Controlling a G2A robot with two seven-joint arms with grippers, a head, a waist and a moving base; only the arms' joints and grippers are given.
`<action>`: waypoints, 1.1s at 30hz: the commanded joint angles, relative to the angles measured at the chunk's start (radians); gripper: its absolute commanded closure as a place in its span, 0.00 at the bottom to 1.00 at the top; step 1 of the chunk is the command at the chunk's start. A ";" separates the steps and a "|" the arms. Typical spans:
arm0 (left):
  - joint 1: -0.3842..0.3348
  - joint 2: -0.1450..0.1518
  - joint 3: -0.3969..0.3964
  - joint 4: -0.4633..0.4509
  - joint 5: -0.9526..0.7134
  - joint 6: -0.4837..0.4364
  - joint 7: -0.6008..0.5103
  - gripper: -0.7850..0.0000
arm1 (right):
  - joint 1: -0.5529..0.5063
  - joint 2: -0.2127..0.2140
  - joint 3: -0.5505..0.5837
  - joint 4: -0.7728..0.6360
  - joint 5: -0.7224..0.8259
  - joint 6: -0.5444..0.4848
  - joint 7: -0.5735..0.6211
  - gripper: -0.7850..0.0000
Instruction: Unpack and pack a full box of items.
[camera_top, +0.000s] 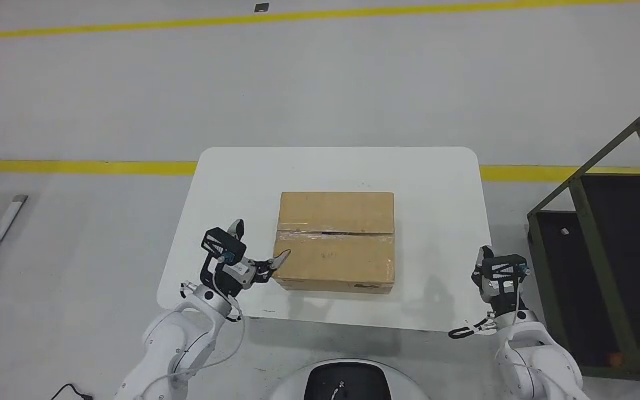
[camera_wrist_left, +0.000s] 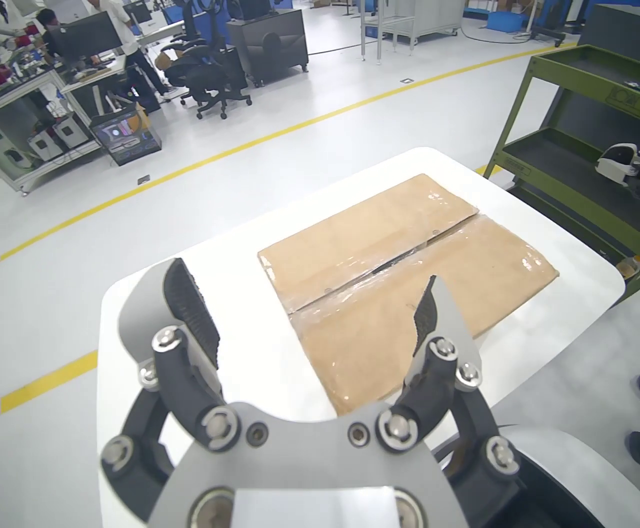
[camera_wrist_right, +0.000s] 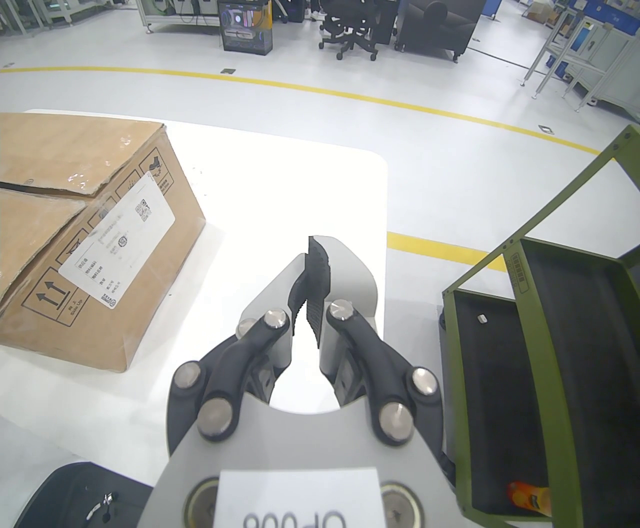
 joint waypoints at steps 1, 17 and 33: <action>0.000 0.000 0.000 0.000 0.000 0.000 0.000 0.00 | 0.003 0.000 0.001 0.005 0.000 -0.003 -0.003 1.00; 0.000 0.000 0.000 0.000 0.000 0.000 0.000 0.00 | 0.221 -0.039 -0.271 0.295 -0.111 -0.034 -0.105 1.00; 0.000 0.000 0.000 0.000 0.000 0.000 0.000 0.00 | 0.362 -0.090 -0.456 0.468 -0.076 -0.050 -0.168 1.00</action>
